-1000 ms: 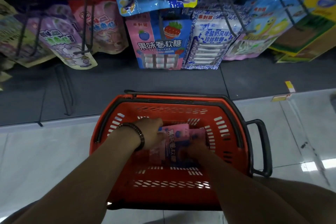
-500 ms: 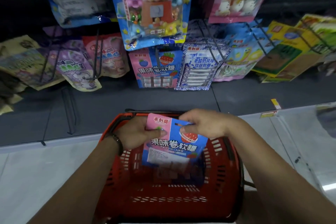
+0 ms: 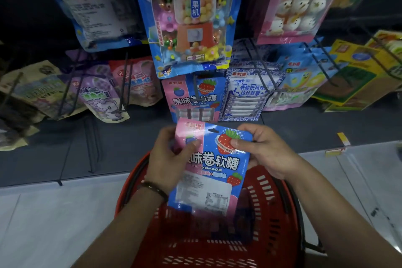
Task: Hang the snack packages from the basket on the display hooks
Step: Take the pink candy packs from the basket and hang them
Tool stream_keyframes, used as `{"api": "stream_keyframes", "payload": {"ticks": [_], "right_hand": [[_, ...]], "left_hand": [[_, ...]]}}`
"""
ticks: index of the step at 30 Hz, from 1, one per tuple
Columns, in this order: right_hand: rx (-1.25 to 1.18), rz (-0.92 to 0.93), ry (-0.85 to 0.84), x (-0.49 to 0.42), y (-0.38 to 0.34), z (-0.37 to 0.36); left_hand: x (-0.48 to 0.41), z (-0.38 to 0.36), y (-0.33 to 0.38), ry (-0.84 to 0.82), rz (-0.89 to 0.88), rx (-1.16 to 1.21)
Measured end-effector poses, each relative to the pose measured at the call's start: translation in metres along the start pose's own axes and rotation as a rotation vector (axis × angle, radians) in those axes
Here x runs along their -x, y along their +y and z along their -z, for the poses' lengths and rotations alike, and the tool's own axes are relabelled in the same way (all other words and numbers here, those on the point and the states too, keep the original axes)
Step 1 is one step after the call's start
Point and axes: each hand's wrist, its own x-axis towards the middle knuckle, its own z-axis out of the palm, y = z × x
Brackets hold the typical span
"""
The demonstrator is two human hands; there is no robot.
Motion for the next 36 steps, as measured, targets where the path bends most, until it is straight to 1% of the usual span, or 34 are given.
{"api": "stream_keyframes", "payload": {"ticks": [1,2,3,4,6,8,10,12,13,14,15,17,20,22,23,24,27,28,33,34,36], "right_hand": [[0.008,0.019,0.020,0.000,-0.001,-0.002],[0.017,0.033,0.043,0.000,-0.002,-0.005],[0.015,0.042,0.070,0.000,-0.003,-0.009],[-0.003,0.051,0.095,0.001,-0.003,-0.013],[-0.047,0.056,0.132,0.002,0.000,-0.020],[-0.074,0.045,0.147,0.002,0.001,-0.031],[-0.137,0.061,0.110,0.001,0.004,-0.041],[-0.172,0.109,0.042,0.000,0.004,-0.048],[-0.196,0.130,0.011,0.000,0.003,-0.050],[-0.225,0.149,-0.005,0.000,0.002,-0.050],[-0.249,0.156,0.005,-0.001,-0.001,-0.050],[-0.226,0.171,0.115,-0.003,-0.003,-0.046],[0.010,0.205,0.444,-0.010,0.002,-0.033],[0.129,0.164,0.583,-0.015,0.006,-0.023],[0.145,0.140,0.589,-0.015,0.005,-0.019],[0.132,0.134,0.551,-0.016,0.004,-0.017],[0.029,0.182,0.332,-0.015,0.001,-0.020],[0.023,0.206,0.303,-0.015,0.000,-0.024],[0.177,0.348,0.354,-0.025,0.001,-0.026],[0.184,0.373,0.363,-0.026,0.002,-0.027],[0.128,0.438,0.392,-0.026,0.001,-0.029]], "left_hand": [[0.002,-0.003,-0.005,0.124,-0.076,-0.142],[0.006,-0.006,-0.009,0.200,-0.161,-0.264],[0.012,-0.011,-0.010,0.199,-0.244,-0.324],[0.019,-0.017,-0.010,0.129,-0.305,-0.334],[0.035,-0.029,-0.008,-0.044,-0.364,-0.284],[0.049,-0.040,-0.007,-0.140,-0.349,-0.225],[0.053,-0.045,-0.008,-0.120,-0.301,-0.170],[0.045,-0.040,-0.010,-0.039,-0.311,-0.153],[0.039,-0.036,-0.010,-0.031,-0.319,-0.162],[0.034,-0.032,-0.011,-0.056,-0.304,-0.142],[0.030,-0.028,-0.012,-0.097,-0.253,-0.101],[0.025,-0.022,-0.011,-0.137,-0.110,-0.004],[0.016,-0.017,-0.009,-0.055,0.051,0.136],[0.008,-0.013,-0.003,-0.031,0.107,0.235],[0.004,-0.009,0.000,-0.032,0.113,0.269],[0.001,-0.006,0.003,-0.035,0.112,0.282],[-0.008,0.001,0.008,-0.020,0.089,0.296],[-0.011,0.004,0.008,0.002,0.078,0.300],[-0.016,0.013,0.006,0.074,-0.049,0.298],[-0.017,0.015,0.007,0.099,-0.112,0.280],[-0.019,0.018,0.011,0.162,-0.293,0.220]]}}
